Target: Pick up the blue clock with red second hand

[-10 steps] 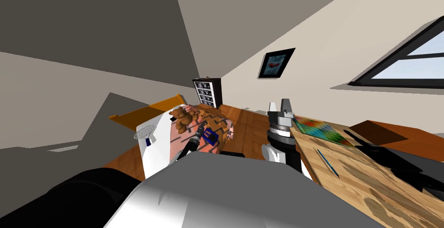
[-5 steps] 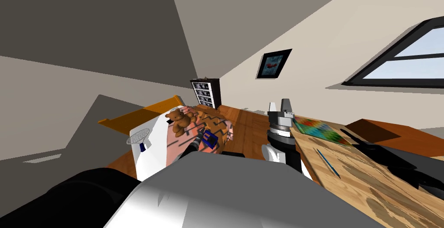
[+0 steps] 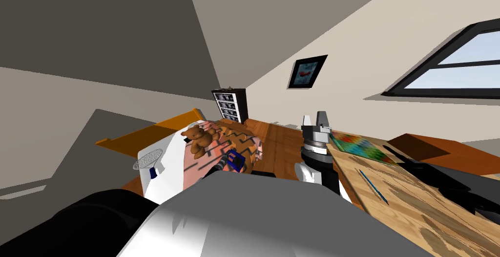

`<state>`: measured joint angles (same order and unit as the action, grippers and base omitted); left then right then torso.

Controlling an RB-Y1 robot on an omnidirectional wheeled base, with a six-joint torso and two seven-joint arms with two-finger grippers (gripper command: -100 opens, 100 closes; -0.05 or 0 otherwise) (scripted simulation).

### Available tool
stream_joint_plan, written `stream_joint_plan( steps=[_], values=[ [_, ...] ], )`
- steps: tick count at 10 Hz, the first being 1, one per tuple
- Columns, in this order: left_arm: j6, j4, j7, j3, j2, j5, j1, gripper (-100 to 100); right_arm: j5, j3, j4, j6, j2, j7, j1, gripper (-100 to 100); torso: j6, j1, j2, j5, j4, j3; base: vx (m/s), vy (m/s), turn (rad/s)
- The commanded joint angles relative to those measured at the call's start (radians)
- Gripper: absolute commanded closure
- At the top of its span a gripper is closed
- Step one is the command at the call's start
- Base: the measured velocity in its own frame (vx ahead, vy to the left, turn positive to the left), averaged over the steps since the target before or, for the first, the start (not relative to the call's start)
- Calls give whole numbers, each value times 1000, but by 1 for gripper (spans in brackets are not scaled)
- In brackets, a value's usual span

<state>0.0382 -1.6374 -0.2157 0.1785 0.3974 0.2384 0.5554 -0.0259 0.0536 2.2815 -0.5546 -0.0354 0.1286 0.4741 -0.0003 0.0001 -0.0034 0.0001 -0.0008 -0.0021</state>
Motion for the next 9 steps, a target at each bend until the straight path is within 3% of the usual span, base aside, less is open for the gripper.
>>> stream_joint_plan(
  steps=[1, 2, 4, 9],
  values=[
    [21, 50, -10, 14, 13, 19, -3, -100, 0, 0, 0, 0, 0, 0, 0, 0, 0, 0, 0, 0, 0, 0, 48, 12, -74],
    [21, 57, -10, 14, 13, 19, -3, -100, 0, 0, 0, 0, 0, 0, 0, 0, 0, 0, 0, 0, 0, 0, 51, 17, -49],
    [76, 131, -28, 38, 35, 54, -8, -100, 0, 0, 0, 0, 0, 0, 0, 0, 0, 1, -1, 0, 0, -1, 88, 24, -96],
    [151, 264, -51, 74, 58, 101, -21, -100, 0, 0, 0, 0, 0, 0, 0, 0, 0, 0, -2, 0, -1, -1, 87, 19, -56]
  ],
)
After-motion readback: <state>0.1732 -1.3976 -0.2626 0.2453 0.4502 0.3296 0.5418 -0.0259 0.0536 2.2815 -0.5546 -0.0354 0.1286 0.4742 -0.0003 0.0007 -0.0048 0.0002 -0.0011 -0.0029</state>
